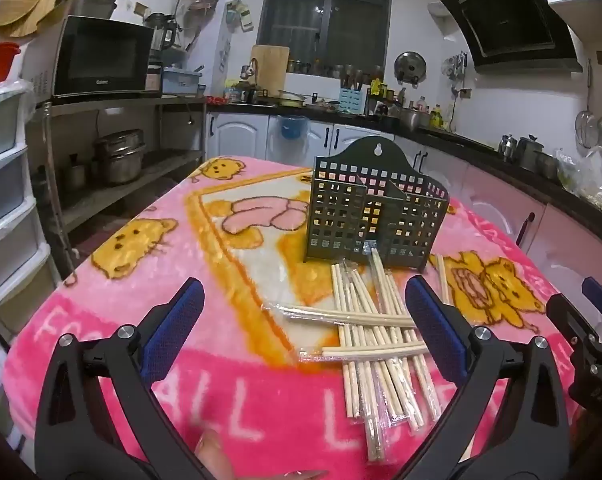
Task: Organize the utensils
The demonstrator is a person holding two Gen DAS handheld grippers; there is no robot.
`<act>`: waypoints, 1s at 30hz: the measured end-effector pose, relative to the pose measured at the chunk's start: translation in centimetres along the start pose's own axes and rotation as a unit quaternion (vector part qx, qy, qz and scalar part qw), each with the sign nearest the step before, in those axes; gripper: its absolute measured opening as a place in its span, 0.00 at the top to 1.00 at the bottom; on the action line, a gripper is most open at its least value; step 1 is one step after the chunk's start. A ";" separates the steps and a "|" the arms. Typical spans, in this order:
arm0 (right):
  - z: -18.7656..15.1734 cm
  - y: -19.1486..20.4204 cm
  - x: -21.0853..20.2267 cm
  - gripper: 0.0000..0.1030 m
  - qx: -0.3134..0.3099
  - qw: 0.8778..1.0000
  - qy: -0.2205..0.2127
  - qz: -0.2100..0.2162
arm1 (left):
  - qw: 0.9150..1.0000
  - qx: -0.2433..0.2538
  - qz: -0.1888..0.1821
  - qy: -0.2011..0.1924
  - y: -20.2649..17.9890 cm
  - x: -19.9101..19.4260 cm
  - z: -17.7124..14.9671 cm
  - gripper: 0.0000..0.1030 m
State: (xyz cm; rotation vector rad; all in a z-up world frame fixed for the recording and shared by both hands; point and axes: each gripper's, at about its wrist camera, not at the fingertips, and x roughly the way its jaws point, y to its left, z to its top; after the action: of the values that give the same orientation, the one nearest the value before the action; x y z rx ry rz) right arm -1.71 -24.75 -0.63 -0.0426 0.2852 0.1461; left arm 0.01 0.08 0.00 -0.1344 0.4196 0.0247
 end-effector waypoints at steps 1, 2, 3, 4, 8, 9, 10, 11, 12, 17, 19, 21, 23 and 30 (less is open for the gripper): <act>0.0 0.0 -0.1 0.06 -0.001 1.000 -0.002 0.000 | 1.000 0.001 -0.002 -0.003 0.0 0.0 0.0 0.10; 0.0 0.0 -0.1 0.06 -0.001 1.000 -0.001 0.001 | 1.000 0.002 -0.001 -0.005 0.0 -0.1 0.0 0.10; 0.0 0.0 -0.1 0.06 -0.001 1.000 -0.001 0.002 | 1.000 0.002 -0.001 -0.005 0.0 0.0 0.0 0.10; 0.1 -0.1 -0.1 0.06 0.000 1.000 -0.002 -0.001 | 1.000 0.002 -0.002 -0.005 0.0 0.0 0.0 0.10; 0.1 0.0 -0.2 0.06 -0.003 1.000 -0.003 -0.001 | 1.000 0.005 -0.001 -0.007 0.0 -0.1 0.0 0.10; 0.1 0.0 0.0 0.06 -0.004 1.000 -0.002 -0.001 | 1.000 0.005 -0.001 -0.007 0.0 -0.1 0.0 0.10; 0.0 0.1 0.1 0.06 -0.003 1.000 -0.002 -0.001 | 1.000 0.005 -0.001 -0.007 0.0 0.0 0.0 0.10; 0.0 -0.1 0.0 0.06 0.000 1.000 -0.002 0.001 | 1.000 0.006 -0.001 -0.007 0.0 0.0 0.0 0.10; 0.0 -0.1 0.0 0.06 0.000 1.000 -0.001 0.001 | 1.000 0.006 -0.001 -0.007 0.0 0.0 0.0 0.10; 0.1 -0.1 -0.1 0.06 0.000 1.000 -0.003 0.001 | 1.000 0.007 0.000 -0.009 -0.1 -0.1 0.0 0.10; 0.1 0.0 -0.1 0.06 0.000 1.000 -0.003 0.001 | 1.000 0.006 0.000 -0.008 -0.1 0.0 0.0 0.10; 0.0 0.0 -0.1 0.06 0.001 1.000 -0.003 0.000 | 1.000 0.006 -0.001 -0.008 -0.1 0.0 0.0 0.10; 0.0 0.1 -0.2 0.06 0.001 1.000 -0.004 0.000 | 1.000 0.007 0.000 -0.010 -0.1 -0.1 0.0 0.10; 0.2 -0.2 -0.2 0.06 0.000 1.000 -0.003 0.001 | 1.000 0.006 -0.003 -0.009 -0.4 0.0 0.3 0.10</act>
State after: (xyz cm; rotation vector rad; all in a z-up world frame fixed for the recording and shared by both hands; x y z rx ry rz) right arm -1.85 -24.92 -0.37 -0.0409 0.2796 0.1487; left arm 0.17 -0.26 0.34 -0.1230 0.4018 0.0178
